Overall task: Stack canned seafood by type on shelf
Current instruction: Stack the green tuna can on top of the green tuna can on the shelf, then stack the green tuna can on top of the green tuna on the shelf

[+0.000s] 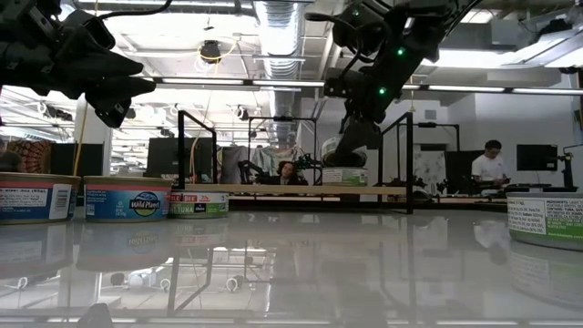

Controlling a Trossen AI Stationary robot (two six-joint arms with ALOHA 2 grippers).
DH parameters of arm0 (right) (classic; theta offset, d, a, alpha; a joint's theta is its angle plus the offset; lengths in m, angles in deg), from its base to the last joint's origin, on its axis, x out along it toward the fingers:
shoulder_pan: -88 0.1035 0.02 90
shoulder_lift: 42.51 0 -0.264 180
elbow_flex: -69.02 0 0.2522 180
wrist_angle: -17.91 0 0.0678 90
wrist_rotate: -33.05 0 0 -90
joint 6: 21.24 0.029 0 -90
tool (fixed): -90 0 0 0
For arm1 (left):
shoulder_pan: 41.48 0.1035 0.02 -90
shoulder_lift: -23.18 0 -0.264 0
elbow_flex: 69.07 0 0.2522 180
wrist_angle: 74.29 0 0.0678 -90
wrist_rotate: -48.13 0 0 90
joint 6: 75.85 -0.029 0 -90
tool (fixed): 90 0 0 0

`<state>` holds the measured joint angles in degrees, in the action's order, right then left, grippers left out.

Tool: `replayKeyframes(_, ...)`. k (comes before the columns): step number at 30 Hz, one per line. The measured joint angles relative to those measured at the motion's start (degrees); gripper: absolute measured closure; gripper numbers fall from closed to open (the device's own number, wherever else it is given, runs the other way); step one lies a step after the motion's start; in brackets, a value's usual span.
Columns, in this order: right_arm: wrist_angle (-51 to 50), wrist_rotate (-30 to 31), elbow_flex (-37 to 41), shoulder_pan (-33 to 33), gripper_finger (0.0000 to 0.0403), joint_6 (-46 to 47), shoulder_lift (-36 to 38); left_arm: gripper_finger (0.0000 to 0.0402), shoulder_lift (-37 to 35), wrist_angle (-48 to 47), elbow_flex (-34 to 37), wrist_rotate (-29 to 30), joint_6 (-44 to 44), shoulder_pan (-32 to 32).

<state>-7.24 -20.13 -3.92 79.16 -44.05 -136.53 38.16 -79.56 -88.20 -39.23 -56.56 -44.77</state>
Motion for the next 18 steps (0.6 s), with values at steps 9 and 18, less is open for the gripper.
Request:
replayKeyframes(9, 0.01, 0.02, 0.0, -0.24, 0.0124, -0.86, 0.0, 0.0276, 0.0, 0.0, 0.0, -0.02, 0.0, 0.0)
replayKeyframes(18, -0.51, -1.32, 0.0, 8.22, 0.0124, 8.4, 3.12, 0.0276, 0.0, -0.2, 0.0, -1.36, 0.0, -0.01)
